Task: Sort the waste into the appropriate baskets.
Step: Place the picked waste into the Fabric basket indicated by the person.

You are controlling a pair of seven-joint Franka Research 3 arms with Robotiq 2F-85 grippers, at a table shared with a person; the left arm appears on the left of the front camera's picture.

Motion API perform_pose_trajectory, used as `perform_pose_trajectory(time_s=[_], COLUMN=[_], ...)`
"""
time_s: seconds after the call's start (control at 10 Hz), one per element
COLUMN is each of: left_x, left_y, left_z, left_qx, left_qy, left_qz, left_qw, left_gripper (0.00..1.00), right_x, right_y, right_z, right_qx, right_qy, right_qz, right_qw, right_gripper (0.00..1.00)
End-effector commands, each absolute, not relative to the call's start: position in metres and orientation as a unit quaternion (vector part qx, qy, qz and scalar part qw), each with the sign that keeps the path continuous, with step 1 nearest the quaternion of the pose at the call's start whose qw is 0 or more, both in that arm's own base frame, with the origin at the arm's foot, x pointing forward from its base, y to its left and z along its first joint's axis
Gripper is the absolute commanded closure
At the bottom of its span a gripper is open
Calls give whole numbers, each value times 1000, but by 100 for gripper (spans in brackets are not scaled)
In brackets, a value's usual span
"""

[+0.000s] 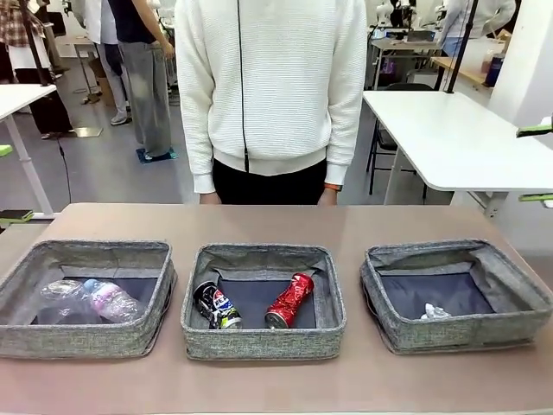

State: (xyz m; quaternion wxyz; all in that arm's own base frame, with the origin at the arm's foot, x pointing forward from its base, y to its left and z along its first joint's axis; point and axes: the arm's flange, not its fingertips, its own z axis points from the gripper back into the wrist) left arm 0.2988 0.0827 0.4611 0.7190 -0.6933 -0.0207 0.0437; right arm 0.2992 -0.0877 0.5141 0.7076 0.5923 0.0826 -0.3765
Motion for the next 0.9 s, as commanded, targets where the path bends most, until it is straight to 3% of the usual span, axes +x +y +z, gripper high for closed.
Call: perform_pose_trajectory(time_s=[0.0, 0.8], left_x=[294, 294], left_y=[79, 79], left_z=[462, 462], left_qx=[-696, -696], left_qy=[-25, -25], left_qz=[34, 34], left_qw=[717, 717], left_gripper=[0, 0], right_x=[302, 302], right_y=[-88, -88], right_z=[521, 521], right_qx=[598, 598], right_qy=[90, 90], right_qz=[-381, -381], right_qw=[700, 700], right_gripper=[0, 0])
